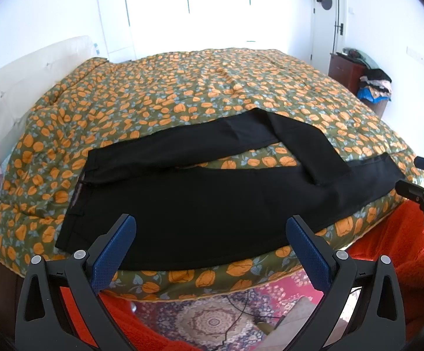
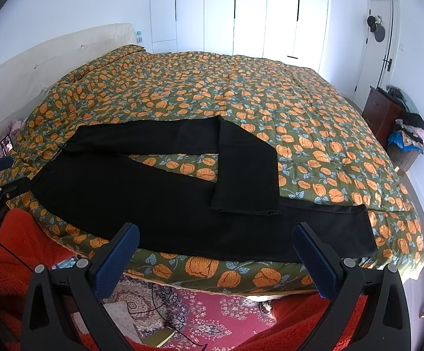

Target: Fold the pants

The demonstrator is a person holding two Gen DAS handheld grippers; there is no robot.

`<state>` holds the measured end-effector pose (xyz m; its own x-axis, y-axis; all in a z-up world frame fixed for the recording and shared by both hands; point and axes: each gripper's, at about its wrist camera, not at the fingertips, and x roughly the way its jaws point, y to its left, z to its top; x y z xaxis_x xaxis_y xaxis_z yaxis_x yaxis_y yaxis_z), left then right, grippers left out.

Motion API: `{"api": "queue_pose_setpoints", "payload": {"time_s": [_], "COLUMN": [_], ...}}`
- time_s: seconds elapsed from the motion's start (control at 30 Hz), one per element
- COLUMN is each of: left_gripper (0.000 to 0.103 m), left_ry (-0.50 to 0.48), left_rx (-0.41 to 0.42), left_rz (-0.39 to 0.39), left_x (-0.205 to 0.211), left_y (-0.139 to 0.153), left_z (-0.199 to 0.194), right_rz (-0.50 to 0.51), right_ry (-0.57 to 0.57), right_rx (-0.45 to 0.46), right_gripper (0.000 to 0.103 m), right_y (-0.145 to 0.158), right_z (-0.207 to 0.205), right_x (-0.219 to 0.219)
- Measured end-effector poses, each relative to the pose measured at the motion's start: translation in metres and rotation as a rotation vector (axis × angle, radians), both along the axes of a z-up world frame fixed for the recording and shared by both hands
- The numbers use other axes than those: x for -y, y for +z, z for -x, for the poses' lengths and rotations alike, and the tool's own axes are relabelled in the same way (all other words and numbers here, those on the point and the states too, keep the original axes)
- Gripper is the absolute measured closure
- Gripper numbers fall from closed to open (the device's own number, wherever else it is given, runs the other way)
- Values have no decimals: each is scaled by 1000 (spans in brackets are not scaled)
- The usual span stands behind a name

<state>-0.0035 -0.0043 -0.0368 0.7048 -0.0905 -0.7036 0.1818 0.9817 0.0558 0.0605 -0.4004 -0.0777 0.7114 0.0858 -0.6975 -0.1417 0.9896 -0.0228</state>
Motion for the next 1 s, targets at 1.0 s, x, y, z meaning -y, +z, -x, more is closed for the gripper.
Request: {"api": "queue_pose_setpoints", "payload": {"time_s": [1.0], "left_gripper": [1], "left_ry": [0], "left_rx": [2], "left_rz": [-3], "left_x": [1], "left_y": [0], "left_z": [1], "right_rz": [-1], "right_ry": [0], "right_rx": [-4], "right_gripper": [0], "right_y": [-4], "right_z": [1], "right_x": [-1]}}
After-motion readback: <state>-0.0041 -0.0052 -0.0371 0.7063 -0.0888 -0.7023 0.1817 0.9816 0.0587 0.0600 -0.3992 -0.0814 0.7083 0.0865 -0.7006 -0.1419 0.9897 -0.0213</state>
